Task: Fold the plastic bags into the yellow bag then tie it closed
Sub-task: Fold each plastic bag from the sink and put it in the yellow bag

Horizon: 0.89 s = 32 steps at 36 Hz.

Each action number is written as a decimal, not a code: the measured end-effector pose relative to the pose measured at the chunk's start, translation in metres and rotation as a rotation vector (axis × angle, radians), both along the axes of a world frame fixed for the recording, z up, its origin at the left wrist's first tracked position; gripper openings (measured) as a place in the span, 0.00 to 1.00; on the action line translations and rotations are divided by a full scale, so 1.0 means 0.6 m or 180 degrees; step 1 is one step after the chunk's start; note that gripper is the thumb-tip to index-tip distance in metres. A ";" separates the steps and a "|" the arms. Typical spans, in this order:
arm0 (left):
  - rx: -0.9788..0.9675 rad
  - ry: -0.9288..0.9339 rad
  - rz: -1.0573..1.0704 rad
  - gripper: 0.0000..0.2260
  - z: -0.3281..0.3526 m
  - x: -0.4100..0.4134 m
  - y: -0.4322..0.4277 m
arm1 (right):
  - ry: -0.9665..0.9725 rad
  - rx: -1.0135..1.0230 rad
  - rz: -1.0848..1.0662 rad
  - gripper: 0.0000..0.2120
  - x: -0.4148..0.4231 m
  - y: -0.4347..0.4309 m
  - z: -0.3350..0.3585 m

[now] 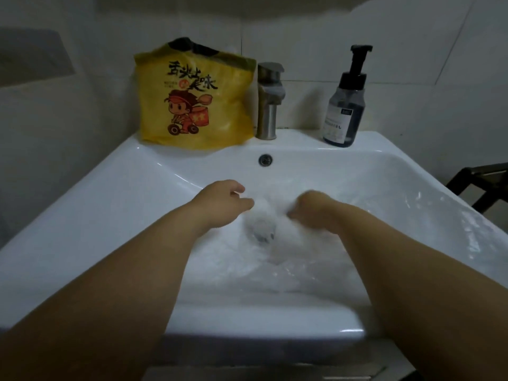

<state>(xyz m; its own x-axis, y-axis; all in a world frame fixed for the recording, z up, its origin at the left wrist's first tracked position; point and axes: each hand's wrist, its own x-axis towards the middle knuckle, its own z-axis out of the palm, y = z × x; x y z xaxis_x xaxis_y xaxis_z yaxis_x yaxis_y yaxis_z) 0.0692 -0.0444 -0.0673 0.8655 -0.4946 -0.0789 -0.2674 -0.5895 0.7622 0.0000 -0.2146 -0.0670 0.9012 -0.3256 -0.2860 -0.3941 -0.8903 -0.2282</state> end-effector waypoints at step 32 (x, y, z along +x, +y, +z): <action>-0.2915 0.1019 0.1247 0.12 0.042 0.006 0.034 | -0.2554 0.1361 -0.1572 0.26 0.002 0.053 0.038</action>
<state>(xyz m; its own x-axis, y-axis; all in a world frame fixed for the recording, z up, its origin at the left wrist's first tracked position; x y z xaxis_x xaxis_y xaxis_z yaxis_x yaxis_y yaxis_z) 0.0729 -0.0238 -0.0424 0.9829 -0.1703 -0.0694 0.1108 0.2474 0.9626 0.0010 -0.1829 -0.0442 0.6713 -0.7234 0.1612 -0.2860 -0.4535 -0.8441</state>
